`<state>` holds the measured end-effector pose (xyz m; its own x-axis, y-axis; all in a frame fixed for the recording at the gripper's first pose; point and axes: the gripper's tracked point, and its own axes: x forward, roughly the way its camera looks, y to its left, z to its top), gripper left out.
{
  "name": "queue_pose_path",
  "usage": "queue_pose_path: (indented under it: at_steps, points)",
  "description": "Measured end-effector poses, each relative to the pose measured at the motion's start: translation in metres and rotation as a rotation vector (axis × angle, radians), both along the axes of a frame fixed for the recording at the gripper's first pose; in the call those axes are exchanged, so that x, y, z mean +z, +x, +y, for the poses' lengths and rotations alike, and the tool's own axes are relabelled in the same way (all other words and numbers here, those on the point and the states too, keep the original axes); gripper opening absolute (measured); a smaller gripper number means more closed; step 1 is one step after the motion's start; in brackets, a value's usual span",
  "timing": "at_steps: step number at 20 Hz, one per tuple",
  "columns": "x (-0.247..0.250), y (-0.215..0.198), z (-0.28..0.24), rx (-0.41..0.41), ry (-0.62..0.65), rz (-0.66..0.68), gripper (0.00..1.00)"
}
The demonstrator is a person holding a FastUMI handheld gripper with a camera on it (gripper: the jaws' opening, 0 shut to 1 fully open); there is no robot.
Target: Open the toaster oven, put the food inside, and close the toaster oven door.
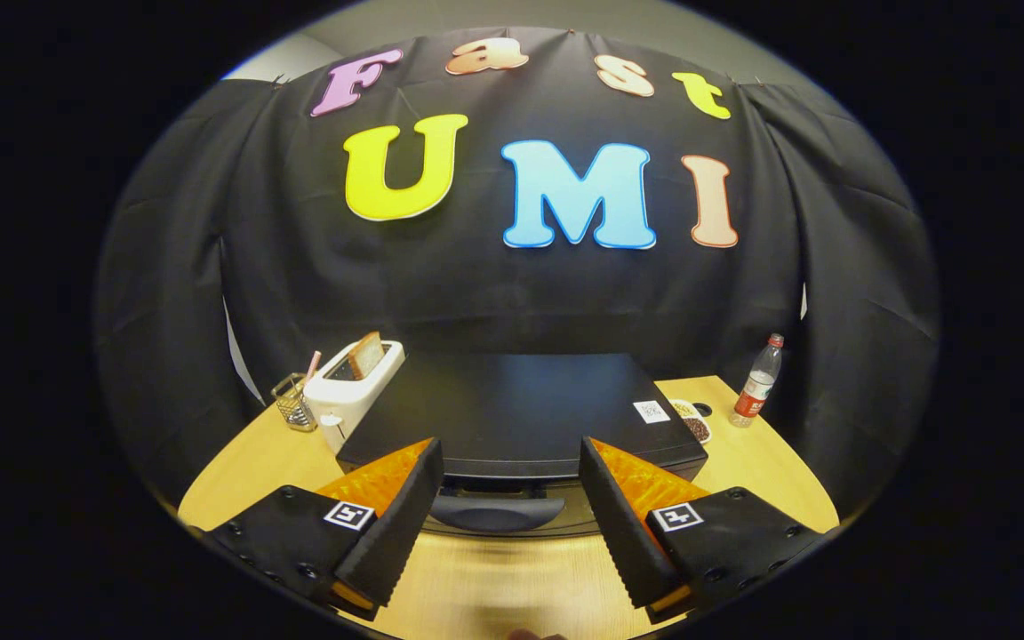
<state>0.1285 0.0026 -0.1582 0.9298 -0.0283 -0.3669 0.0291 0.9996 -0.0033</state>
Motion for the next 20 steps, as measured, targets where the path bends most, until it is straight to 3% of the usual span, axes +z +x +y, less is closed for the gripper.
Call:
queue_pose_path:
  at_steps: [13, 20]
  points:
    - [-0.049, 0.016, 0.011, 0.003, 0.012, 0.126, 0.98]
    - [-0.049, 0.011, 0.013, 0.012, 0.018, 0.118, 0.98]
